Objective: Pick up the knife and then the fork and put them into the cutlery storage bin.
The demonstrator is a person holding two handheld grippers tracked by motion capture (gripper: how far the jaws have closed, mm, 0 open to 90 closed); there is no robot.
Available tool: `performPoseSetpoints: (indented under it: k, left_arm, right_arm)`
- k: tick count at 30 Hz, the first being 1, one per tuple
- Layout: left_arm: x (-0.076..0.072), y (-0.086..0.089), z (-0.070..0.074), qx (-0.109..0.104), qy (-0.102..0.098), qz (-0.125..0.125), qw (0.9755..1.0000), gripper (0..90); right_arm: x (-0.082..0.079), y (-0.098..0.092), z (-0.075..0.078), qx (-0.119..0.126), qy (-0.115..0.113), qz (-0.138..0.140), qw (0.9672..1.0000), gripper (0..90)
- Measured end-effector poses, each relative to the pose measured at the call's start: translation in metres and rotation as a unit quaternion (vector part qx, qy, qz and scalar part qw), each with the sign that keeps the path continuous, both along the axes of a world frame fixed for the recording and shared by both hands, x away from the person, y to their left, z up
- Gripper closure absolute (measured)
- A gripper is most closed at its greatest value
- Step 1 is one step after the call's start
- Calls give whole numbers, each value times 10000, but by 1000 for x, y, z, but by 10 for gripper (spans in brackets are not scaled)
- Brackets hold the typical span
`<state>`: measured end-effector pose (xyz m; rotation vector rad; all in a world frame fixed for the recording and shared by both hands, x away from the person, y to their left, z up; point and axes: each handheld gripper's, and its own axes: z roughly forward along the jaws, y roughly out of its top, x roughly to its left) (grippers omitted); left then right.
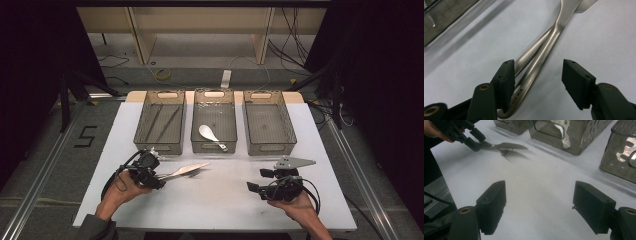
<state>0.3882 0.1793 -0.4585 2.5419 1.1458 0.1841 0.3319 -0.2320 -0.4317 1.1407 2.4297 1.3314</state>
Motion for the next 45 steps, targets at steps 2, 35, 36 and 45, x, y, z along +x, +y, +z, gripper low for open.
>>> performPoseSetpoints:
  k: [2,35,36,45]
  left_arm:
    - [0,0,-1,36,-20,-23,10000,438]
    - [8,-8,-5,384,332,-313,9982,658]
    - [7,-8,-5,382,328,-335,9982,664]
    - [4,-12,-4,450,223,-688,9964,761]
  right_arm:
    - [-1,1,0,-20,7,8,10000,274]
    - [-3,5,-1,-118,100,120,9998,280]
    - [-3,5,-1,-113,103,119,9998,280]
    - [-3,4,-1,-121,89,110,9998,284]
